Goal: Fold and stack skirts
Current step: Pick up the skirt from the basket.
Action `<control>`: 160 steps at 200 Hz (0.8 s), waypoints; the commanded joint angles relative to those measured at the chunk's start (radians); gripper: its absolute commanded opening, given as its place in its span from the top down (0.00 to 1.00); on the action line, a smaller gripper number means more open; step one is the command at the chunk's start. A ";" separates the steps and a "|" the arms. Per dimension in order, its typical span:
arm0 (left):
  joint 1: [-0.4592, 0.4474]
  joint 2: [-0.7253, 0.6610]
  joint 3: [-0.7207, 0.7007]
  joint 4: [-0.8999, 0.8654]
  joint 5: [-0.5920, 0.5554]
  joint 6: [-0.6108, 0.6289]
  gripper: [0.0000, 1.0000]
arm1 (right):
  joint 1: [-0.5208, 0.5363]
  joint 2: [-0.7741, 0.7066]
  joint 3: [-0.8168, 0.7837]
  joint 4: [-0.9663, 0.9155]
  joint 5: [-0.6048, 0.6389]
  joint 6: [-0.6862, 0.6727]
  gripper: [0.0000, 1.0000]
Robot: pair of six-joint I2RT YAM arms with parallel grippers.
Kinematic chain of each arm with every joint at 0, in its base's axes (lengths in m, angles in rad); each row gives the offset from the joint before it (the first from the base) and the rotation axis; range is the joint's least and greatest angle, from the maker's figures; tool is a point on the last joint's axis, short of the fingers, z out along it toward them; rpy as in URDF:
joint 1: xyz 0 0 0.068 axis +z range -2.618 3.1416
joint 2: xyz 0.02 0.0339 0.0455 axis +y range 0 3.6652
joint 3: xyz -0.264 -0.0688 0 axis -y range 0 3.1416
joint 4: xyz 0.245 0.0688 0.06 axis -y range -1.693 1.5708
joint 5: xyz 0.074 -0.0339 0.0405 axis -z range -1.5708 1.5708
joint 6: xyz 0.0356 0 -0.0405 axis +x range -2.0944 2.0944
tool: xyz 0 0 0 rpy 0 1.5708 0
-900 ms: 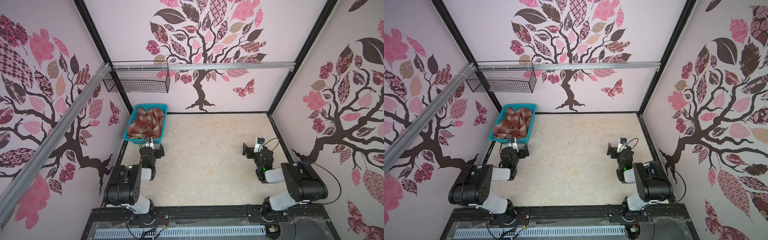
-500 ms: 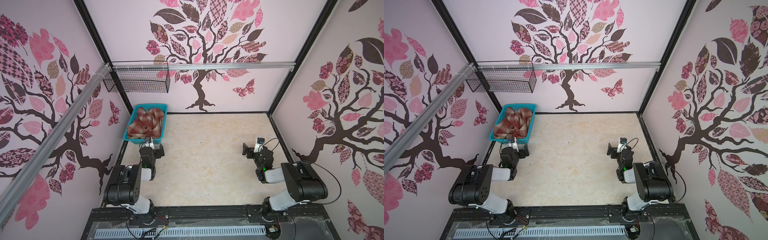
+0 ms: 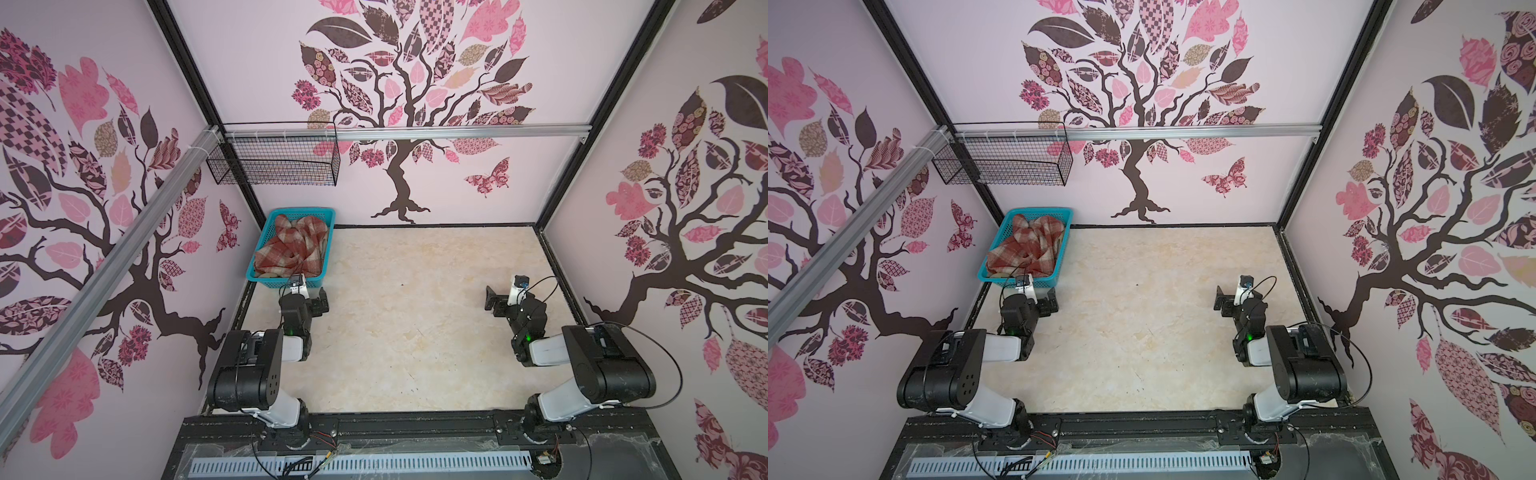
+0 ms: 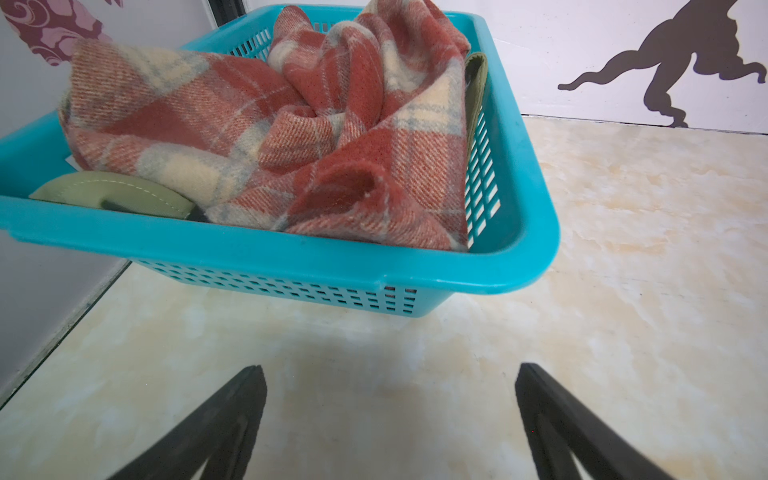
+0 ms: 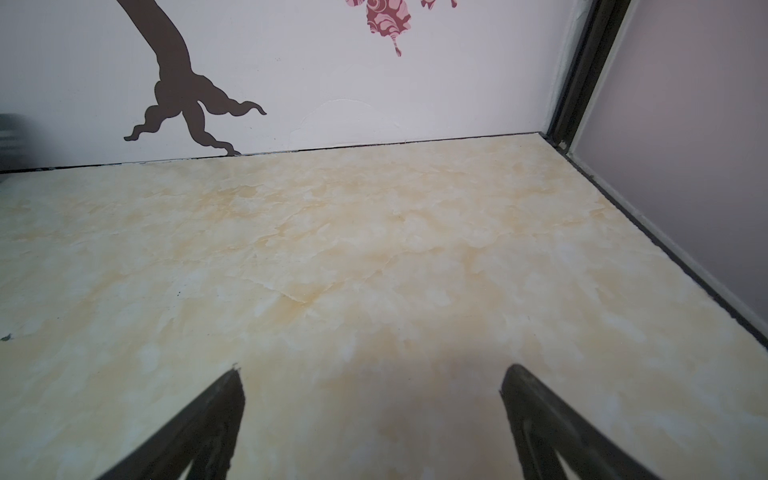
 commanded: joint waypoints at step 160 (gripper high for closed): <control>0.010 -0.241 0.364 -0.626 -0.099 -0.216 0.39 | 0.127 -0.165 0.222 -0.457 0.322 0.028 0.01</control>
